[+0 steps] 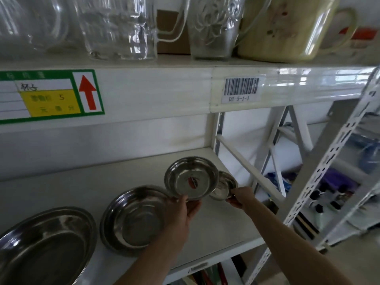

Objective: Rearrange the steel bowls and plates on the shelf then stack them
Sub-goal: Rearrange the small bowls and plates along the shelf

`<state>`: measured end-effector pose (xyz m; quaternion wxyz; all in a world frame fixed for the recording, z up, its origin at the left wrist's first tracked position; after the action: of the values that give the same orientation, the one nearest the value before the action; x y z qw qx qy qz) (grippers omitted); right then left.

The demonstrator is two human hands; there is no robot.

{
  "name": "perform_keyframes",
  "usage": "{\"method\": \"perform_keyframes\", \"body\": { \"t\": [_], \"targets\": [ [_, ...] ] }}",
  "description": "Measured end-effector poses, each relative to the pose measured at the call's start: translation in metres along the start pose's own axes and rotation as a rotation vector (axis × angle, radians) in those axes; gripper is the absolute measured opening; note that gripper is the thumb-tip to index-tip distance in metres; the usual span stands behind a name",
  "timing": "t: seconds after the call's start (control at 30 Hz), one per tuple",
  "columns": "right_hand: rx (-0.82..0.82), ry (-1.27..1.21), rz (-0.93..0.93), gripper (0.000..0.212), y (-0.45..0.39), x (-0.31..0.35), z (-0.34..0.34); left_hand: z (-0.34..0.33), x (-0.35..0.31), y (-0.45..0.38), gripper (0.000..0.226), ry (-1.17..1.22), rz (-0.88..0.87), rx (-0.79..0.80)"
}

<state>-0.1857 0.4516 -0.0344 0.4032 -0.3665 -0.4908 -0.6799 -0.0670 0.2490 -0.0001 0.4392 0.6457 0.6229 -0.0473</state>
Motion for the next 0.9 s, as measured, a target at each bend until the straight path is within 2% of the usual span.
{"method": "perform_keyframes", "body": {
  "t": [0.23,0.33,0.47,0.57,0.63,0.8,0.9],
  "targets": [
    [-0.064,-0.021,-0.066,0.006,0.019,-0.018,0.038,-0.009,0.037,-0.01,0.036,-0.012,0.079,-0.008],
    [-0.07,-0.015,-0.083,0.017,0.023,-0.025,0.047,-0.014,0.045,-0.007,0.023,-0.018,0.12,0.011],
    [-0.098,0.034,-0.122,0.012,0.026,-0.032,0.055,-0.019,0.051,-0.004,0.006,-0.004,0.164,-0.02],
    [-0.136,0.026,-0.157,0.007,0.027,-0.036,0.061,-0.016,0.055,-0.005,0.017,0.01,0.173,-0.037],
    [-0.149,-0.015,-0.191,0.011,0.026,-0.041,0.062,-0.01,0.057,-0.008,0.026,0.016,0.18,-0.063],
    [-0.184,-0.019,-0.162,0.005,0.026,-0.041,0.06,0.003,0.06,-0.013,0.026,0.024,0.199,-0.107],
    [-0.2,-0.081,-0.199,0.021,0.026,-0.045,0.062,0.007,0.058,-0.013,0.011,0.004,0.212,-0.123]
  ]
}}
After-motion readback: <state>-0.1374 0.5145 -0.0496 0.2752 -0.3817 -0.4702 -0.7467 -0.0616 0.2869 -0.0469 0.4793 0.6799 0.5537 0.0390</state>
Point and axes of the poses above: each hand's wrist, its own y-axis away from the middle knuckle, its own z-axis out of the back of the hand, x = y × z, the point moved 4 cm from there along -y, towards the middle knuckle, and after that the axes turned 5 degrees about z, right-handed, at the moved point
